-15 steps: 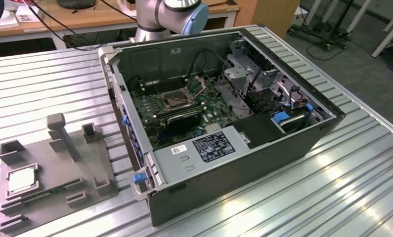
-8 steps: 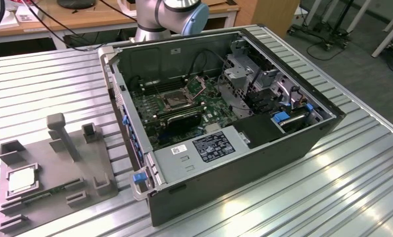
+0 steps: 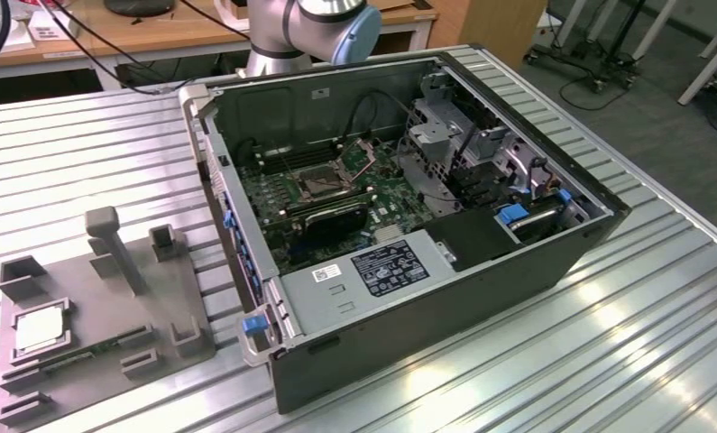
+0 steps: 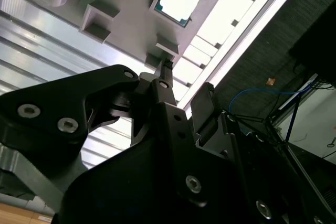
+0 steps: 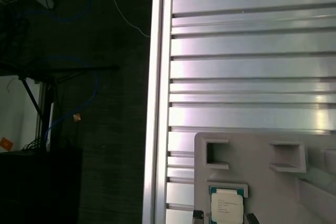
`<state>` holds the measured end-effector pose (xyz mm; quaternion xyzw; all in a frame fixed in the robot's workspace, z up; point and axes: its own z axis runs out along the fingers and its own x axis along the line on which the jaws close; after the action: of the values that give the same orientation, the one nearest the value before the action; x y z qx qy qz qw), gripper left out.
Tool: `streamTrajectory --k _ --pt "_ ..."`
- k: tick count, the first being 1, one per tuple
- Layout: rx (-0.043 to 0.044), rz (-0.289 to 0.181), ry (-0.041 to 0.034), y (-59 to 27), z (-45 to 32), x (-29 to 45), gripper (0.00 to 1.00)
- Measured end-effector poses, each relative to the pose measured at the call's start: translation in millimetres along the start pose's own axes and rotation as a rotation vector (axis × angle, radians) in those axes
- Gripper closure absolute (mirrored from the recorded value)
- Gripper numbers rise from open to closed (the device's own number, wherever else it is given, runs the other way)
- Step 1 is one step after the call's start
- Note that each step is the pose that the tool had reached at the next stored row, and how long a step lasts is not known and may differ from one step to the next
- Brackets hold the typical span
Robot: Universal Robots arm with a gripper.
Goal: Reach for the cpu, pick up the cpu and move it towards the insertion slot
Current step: 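Pick up the cpu and move it towards the insertion slot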
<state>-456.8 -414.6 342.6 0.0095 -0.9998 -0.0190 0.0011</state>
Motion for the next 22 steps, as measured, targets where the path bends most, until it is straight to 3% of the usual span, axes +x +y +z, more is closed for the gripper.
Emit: streamTrajectory --k 22 --pt "0.0001 0.0 0.0002 -4.4 10.9 0.0 0.58"
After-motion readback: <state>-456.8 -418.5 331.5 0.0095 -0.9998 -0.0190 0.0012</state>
